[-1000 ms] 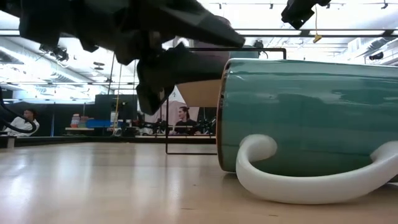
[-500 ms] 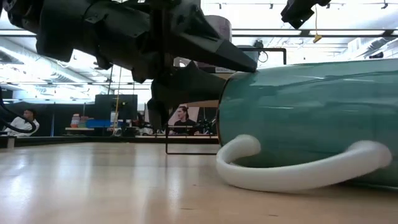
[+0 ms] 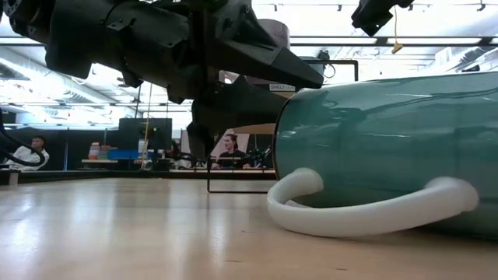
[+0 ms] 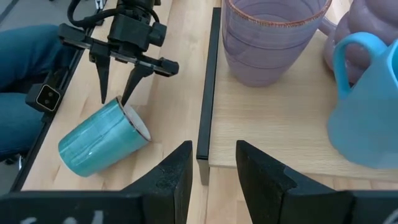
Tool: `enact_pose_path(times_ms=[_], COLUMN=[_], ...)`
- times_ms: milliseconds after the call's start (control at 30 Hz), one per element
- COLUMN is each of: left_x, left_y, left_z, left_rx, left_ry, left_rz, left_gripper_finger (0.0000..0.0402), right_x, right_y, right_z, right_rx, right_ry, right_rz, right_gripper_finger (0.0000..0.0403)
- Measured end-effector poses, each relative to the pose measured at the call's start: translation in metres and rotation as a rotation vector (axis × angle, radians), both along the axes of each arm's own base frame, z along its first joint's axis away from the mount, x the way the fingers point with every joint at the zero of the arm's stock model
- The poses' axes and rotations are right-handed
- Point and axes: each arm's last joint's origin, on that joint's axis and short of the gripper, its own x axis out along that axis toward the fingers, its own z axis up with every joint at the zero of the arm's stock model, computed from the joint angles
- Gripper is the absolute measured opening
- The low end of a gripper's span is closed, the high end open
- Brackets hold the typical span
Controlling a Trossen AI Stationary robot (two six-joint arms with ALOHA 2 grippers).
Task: Place coffee mugs
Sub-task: Put the white and blue mug on the shelf
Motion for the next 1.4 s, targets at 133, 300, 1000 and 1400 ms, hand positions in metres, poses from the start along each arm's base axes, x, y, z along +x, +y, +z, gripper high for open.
enact_pose_path(times_ms=[133,300,1000,1400], left_x=[0.000,0.000,0.001,-0.003], left_y=[0.000,0.000,0.000,0.000], left_z=[0.000,0.000,0.006,0.022], left_rx=[0.003,0.026,0.042,0.073], left_ry=[0.000,-0.005,-0.046,-0.049], left_rz=[0.003,-0.001,-0.015,-0.050], left_gripper_finger=[0.0133,0.0105,0.0027,0.0025], right_x=[0.000,0.000,0.000,0.000], right_y=[0.000,0.000,0.000,0.000], right_z=[0.000,0.000,0.000,0.000], right_rx=[0.000,0.000,0.001,0.003], right_ry=[0.000,0.000,0.000,0.000], right_rz=[0.000,0.000,0.000,-0.002], right_gripper_finger=[0.0129,0.0129,0.0129,0.0129])
